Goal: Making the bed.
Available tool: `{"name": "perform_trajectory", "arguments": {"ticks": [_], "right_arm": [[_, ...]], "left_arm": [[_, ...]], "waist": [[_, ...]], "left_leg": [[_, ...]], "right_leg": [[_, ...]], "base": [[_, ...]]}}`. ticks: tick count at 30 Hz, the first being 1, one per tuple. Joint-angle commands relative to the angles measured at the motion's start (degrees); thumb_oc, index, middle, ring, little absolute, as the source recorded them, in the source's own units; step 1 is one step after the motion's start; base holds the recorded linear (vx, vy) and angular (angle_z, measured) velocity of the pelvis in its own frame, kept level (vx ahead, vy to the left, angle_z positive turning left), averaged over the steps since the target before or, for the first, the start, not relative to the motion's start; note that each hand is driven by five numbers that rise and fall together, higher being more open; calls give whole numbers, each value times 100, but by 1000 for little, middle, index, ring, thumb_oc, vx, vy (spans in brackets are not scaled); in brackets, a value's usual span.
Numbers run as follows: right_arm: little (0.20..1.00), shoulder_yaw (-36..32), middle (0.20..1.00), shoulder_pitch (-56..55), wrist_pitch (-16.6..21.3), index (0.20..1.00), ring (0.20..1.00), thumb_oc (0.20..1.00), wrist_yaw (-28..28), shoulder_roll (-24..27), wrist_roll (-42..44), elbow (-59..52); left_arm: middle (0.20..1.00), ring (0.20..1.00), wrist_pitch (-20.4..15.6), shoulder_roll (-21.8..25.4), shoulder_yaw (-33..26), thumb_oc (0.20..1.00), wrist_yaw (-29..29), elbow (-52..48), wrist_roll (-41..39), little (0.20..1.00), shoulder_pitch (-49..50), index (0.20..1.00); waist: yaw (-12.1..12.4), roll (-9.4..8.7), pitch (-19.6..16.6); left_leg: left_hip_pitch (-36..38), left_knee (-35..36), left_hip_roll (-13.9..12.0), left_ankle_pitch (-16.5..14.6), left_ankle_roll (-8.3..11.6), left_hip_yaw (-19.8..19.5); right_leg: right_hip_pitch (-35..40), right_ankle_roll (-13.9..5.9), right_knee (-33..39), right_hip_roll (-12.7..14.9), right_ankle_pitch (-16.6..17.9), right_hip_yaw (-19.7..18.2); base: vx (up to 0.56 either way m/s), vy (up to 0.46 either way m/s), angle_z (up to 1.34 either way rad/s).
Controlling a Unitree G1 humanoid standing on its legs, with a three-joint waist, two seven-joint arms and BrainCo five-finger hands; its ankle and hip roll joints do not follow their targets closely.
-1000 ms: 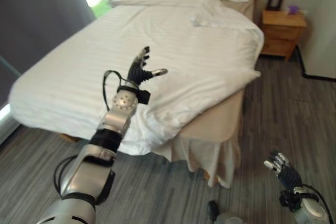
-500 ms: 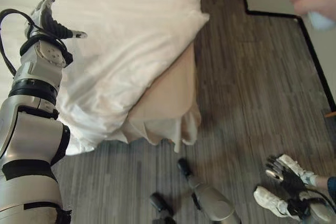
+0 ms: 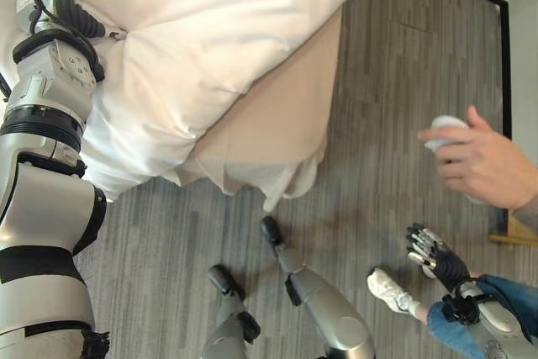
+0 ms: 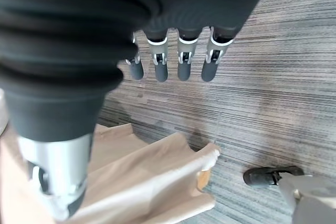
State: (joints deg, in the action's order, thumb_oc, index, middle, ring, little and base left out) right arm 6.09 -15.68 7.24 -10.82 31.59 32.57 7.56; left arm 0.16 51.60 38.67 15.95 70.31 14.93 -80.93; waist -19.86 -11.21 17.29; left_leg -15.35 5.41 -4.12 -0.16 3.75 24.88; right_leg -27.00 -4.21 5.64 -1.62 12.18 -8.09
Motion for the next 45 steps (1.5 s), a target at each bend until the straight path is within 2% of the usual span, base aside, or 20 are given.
{"name": "perform_trajectory", "arguments": {"ticks": [1,2,3,4,10,15,18,20,21,22,25,26,27,29,36,37,41,42,44,45], "right_arm": [[1000,-129,1000,169,227,1000,1000,1000,115,-113,222,119],[1000,-113,1000,169,218,1000,1000,1000,107,-138,219,107],[1000,-97,1000,173,199,1000,1000,1000,101,-133,213,113],[1000,-71,1000,183,195,1000,1000,1000,88,-124,191,112],[1000,24,1000,303,178,1000,1000,1000,91,-57,187,299],[1000,78,1000,466,175,1000,1000,1000,219,-47,54,528],[1000,-124,1000,460,171,1000,1000,1000,336,-148,-128,725],[1000,-424,1000,296,92,1000,1000,1000,432,-333,-429,890],[1000,-477,1000,254,65,1000,1000,1000,437,-365,-519,898],[1000,-554,1000,243,27,1000,1000,1000,501,-421,-733,976],[1000,-549,1000,214,-13,1000,1000,1000,602,-507,-851,1159],[1000,-446,1000,242,-18,1000,1000,1000,678,-525,-854,1214],[1000,-373,1000,264,-31,1000,1000,1000,704,-538,-847,1243],[1000,-142,1000,320,-91,1000,1000,1000,729,-537,-839,1270],[1000,-80,1000,279,-123,1000,1000,1000,742,-470,-826,1356],[1000,-184,1000,225,-143,1000,1000,1000,760,-472,-821,1375],[1000,-320,1000,135,-150,1000,1000,1000,712,-459,-773,1438],[1000,-388,1000,63,-158,1000,1000,1000,653,-427,-783,1455],[1000,-480,1000,-10,-148,1000,1000,1000,614,-400,-766,1472],[1000,-479,1000,-9,-148,1000,1000,1000,613,-406,-766,1472]], "left_arm": [[1000,1000,27,-151,178,1000,-306,229,333,1000,76,1000],[1000,1000,22,-210,165,1000,-387,277,320,1000,139,1000],[633,633,20,-270,237,633,-523,325,427,633,184,633],[200,200,23,-353,289,200,-592,346,518,200,229,200],[200,200,47,-812,563,200,-803,84,918,200,324,200],[200,200,-66,-1412,484,200,-905,-618,941,200,786,200],[200,200,-202,-1994,86,200,-1171,-1977,485,200,1782,200],[200,200,-430,-2804,-81,200,-1716,-3383,-196,200,3198,200],[200,200,-466,-2985,-29,200,-1851,-3602,-305,200,3497,200],[200,200,-560,-3510,233,200,-2278,-3999,-792,200,4268,200],[200,200,-538,-4029,588,200,-2608,-4129,-1670,200,5015,200],[457,457,-500,-4314,716,457,-2591,-4060,-2558,457,5316,457],[1000,1000,-466,-4474,812,1000,-2600,-3928,-2917,1000,5421,1000],[1000,1000,-349,-4795,963,1000,-2573,-3557,-3565,1000,5582,1000],[1000,1000,-360,-4561,1055,1000,-2561,-4005,-3942,1000,5479,1000],[1000,1000,-351,-4210,855,1000,-2622,-4566,-4376,1000,5493,1000],[1000,1000,-230,-3706,687,1000,-2868,-5556,-5205,1000,5569,1000],[1000,1000,-142,-3391,677,1000,-3074,-6278,-5744,1000,5505,1000],[1000,1000,-76,-3040,695,1000,-3238,-7011,-6093,1000,5356,1000],[1000,1000,-61,-3021,693,1000,-3230,-7037,-6103,1000,5361,1000]], "waist": [[118,91,-3],[120,108,-7],[112,116,-14],[109,140,-25],[93,243,-111],[164,479,-177],[324,790,-284],[456,1064,-450],[475,1107,-515],[482,1223,-686],[472,1315,-822],[439,1334,-837],[420,1339,-843],[366,1354,-846],[379,1417,-909],[455,1474,-962],[517,1526,-1022],[575,1562,-1055],[628,1590,-1096],[626,1585,-1093]], "left_leg": [[180,-45,-301,397,179,-578],[196,-41,-297,383,177,-577],[219,-41,-295,361,174,-568],[245,-41,-293,340,177,-551],[463,-41,-305,219,195,-490],[760,-41,-257,119,194,-540],[1011,-41,-165,36,161,-647],[1280,-41,-57,-5,110,-772],[1323,-41,-32,-10,95,-797],[1494,-41,31,-28,57,-829],[1649,-41,102,-24,18,-877],[1706,-41,116,-15,8,-865],[1726,-41,118,-12,6,-844],[1752,-41,139,3,-2,-816],[1785,-41,175,4,-14,-862],[1805,-41,197,12,-17,-947],[1836,-41,214,28,-15,-1034],[1851,-41,235,39,-19,-1082],[1859,-41,255,46,-20,-1136],[1862,-41,255,45,-20,-1138]], "right_leg": [[109,-709,-64,163,146,50],[116,-708,-64,166,140,42],[126,-710,-64,163,132,27],[136,-710,-64,167,128,10],[244,-735,-64,164,66,-61],[520,-718,-64,234,-50,-16],[835,-685,-64,354,-175,104],[1223,-649,-64,487,-292,250],[1304,-632,-64,506,-308,271],[1537,-618,-64,562,-354,322],[1783,-572,-64,605,-411,348],[1841,-545,-64,617,-408,325],[1866,-538,-64,618,-412,301],[1888,-525,-64,626,-407,264],[1980,-512,-64,666,-438,290],[2064,-505,-64,699,-472,363],[2160,-491,-64,726,-504,441],[2210,-484,-64,744,-512,483],[2272,-480,-64,767,-528,527],[2276,-481,-64,768,-530,530]], "base": [[-5,22,13],[-6,35,8],[5,41,3],[-1,37,-1],[1,17,-1],[13,8,-1],[67,33,3],[85,23,36],[96,-2,35],[73,-11,30],[28,-11,13],[0,0,0],[0,0,0],[-21,-6,-7],[2,-5,-1],[32,-21,4],[18,-11,4],[20,-22,15],[13,-20,19],[10,-11,17]]}}
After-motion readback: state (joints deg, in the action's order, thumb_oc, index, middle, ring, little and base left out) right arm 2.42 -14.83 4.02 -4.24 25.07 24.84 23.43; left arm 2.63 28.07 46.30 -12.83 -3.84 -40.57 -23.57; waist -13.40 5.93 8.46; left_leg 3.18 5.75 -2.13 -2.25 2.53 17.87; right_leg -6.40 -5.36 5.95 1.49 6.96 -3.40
